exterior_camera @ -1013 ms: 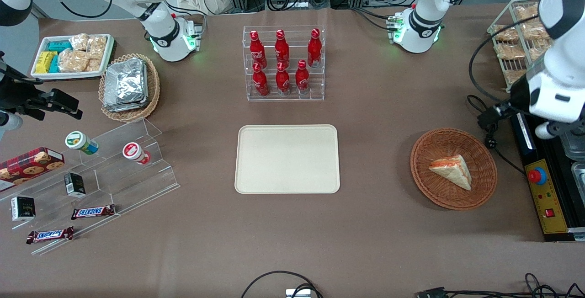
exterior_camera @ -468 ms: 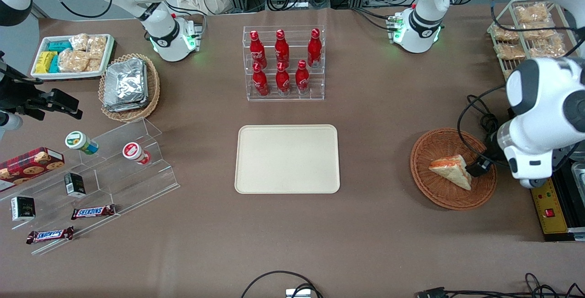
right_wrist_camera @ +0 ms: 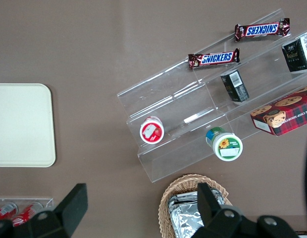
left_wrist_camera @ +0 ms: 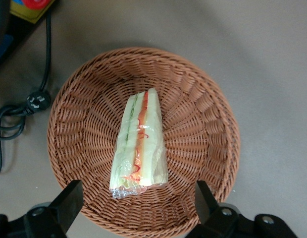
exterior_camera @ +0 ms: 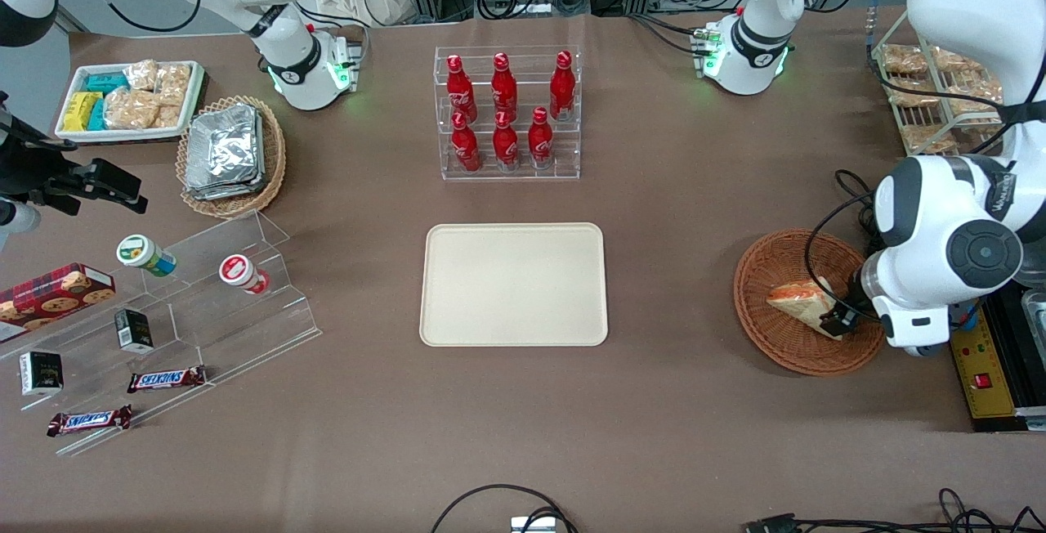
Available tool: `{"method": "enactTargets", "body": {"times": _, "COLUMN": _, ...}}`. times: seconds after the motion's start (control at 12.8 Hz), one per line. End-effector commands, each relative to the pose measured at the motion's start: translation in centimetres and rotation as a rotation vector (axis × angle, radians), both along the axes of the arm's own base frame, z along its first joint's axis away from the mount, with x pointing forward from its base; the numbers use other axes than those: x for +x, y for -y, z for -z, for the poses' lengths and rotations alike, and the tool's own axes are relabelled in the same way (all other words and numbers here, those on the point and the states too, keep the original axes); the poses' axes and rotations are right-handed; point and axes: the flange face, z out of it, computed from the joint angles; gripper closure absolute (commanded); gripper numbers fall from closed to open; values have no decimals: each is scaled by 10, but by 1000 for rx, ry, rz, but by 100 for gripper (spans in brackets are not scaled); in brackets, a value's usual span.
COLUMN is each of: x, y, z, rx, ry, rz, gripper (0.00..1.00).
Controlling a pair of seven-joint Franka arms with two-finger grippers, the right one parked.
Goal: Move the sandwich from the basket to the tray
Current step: 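Lower the open left gripper around the sandwich's wrapped end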
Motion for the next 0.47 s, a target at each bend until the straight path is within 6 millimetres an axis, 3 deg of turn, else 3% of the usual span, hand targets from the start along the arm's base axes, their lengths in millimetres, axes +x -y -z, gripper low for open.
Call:
{"method": "enactTargets", "body": {"times": 0.0, "x": -8, "y": 1, "z": 18, "rx": 16, "ry": 22, "rz": -19, "gripper": 0}}
{"method": "enactTargets", "body": {"times": 0.16, "x": -9, "y": -15, "z": 33, "rx": 23, "ry": 52, "rz": -48, "gripper": 0}}
{"method": "enactTargets", "body": {"times": 0.39, "x": -13, "y": -12, "z": 47, "rx": 19, "ry": 63, "rz": -43, "gripper": 0}}
